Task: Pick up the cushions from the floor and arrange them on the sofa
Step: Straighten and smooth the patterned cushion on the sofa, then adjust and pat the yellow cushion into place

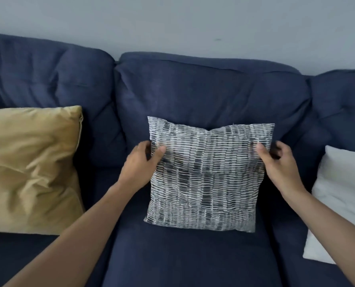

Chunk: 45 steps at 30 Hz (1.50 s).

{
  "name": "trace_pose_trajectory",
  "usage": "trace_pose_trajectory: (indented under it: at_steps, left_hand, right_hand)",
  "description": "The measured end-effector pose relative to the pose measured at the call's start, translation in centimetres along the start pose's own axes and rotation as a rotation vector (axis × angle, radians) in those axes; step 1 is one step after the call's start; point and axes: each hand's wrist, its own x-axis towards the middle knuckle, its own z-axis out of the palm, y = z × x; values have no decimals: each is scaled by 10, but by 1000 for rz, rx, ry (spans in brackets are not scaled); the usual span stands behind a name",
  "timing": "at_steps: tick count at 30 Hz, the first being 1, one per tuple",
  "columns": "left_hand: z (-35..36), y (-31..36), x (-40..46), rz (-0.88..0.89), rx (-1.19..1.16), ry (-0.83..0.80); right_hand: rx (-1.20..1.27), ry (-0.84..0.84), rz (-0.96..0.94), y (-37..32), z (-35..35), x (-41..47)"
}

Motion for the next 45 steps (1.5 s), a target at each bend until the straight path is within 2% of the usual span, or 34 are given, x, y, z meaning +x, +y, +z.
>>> trace_pose_trajectory:
  at_steps: [7,14,21,28,36,42,45]
  left_hand:
    - [-22,7,-54,61,130,-90]
    - [-46,29,-88,2,155,-141]
    - [-79,44,-118,5,205,-80]
    - [-121,28,-166,-62,285,-16]
    - [-204,-23,-191,-209,350,-15]
    - [-274,-77,-181,-245,384,8]
    - [-308,-110,-161,-268,343,50]
  right_hand:
    - [-44,-136,-10,-25,13,-50]
    - [-63,-248,-27,-64,3,-84]
    - [-88,-335,-95,-105,-3,-111]
    - [-114,-445,-128,-125,20,-157]
    - [-98,-542,-169,-164,83,-193]
    - [-35,-594,-143,-199,168,-219]
    - [9,-602,-59,-215,220,-232]
